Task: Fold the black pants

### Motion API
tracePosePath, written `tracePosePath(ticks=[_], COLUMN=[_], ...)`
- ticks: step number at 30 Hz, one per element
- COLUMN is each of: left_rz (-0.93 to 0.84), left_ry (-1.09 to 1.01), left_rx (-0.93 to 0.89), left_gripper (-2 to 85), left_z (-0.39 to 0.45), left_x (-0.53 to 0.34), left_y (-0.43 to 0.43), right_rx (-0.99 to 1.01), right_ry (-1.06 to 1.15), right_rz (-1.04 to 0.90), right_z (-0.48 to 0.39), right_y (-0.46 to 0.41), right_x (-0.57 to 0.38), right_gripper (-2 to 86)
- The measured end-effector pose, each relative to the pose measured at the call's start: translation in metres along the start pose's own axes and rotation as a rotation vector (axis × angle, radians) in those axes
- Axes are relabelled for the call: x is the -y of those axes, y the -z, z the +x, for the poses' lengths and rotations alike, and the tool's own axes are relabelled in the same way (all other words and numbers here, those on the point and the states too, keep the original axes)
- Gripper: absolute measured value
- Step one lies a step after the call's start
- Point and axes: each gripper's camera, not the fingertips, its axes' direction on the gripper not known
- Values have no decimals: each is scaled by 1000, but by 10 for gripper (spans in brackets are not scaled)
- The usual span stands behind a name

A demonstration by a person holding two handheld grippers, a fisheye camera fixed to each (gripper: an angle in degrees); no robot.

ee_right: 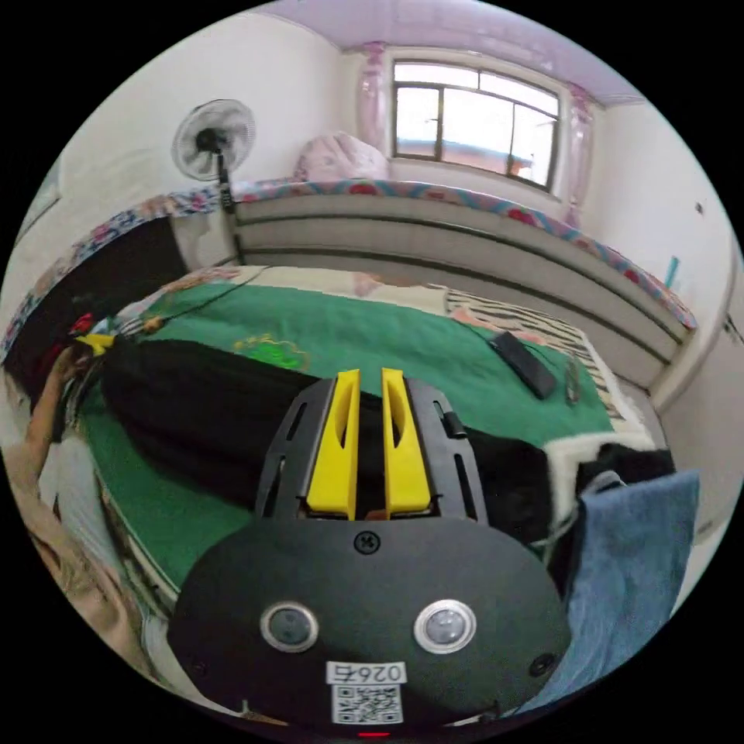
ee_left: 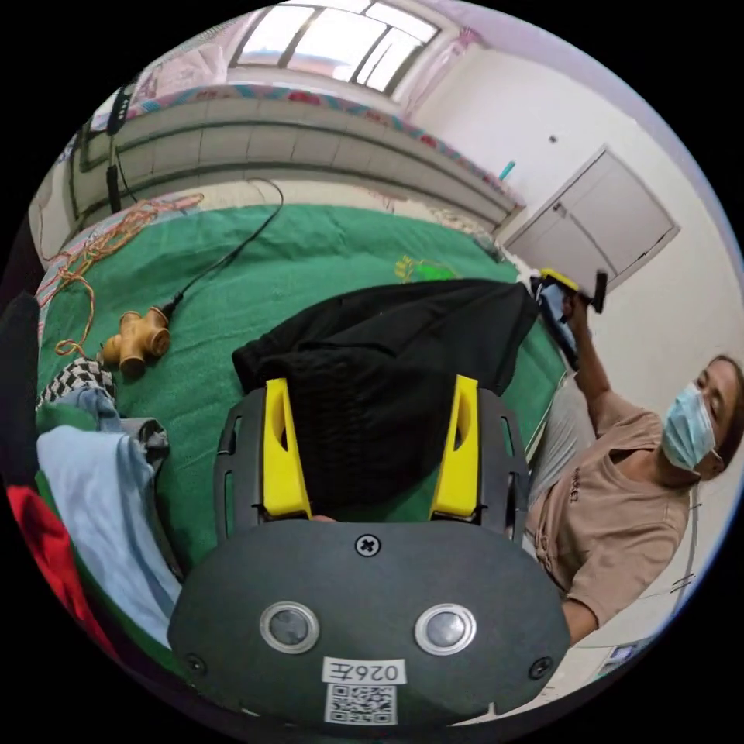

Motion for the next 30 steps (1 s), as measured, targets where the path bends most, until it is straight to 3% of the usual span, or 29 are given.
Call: tracePosePath(ticks=[3, 6, 12, 13, 16, 18, 20, 24, 28, 30], left_rz=[-30, 55, 160, 172, 152, 18, 47, 390, 391, 377], left_ry=[-19, -55, -65, -79, -71, -74, -55, 69, 174, 142], left_rx=[-1, -120, -167, -165, -137, -102, -103, -168, -131, -22], left_gripper=[113, 49, 55, 60, 159, 74, 42, 50, 116, 111], left_z=[4, 0, -16, -16, -24, -29, -33, -61, -82, -68], left_x=[8, 8, 5, 4, 5, 11, 14, 3, 0, -1], left_y=[-21, -24, -36, -38, -59, -86, -95, -90, -116, -136], right_rx=[182, 273, 369, 335, 266, 274, 289, 333, 411, 442], right_ry=[263, 496, 721, 759, 788, 766, 704, 404, 177, 146], right_rz=[-63, -117, -373, -427, -427, -397, -354, -246, -413, -350], right_z=[-86, -168, -277, -288, -296, -290, -277, -220, -168, -155], right_y=[-50, -103, -225, -240, -239, -226, -215, -222, -273, -264], right_x=[42, 75, 112, 113, 119, 129, 146, 202, 227, 226], right_gripper=[40, 46, 76, 32, -8, -11, -12, -7, 58, 61])
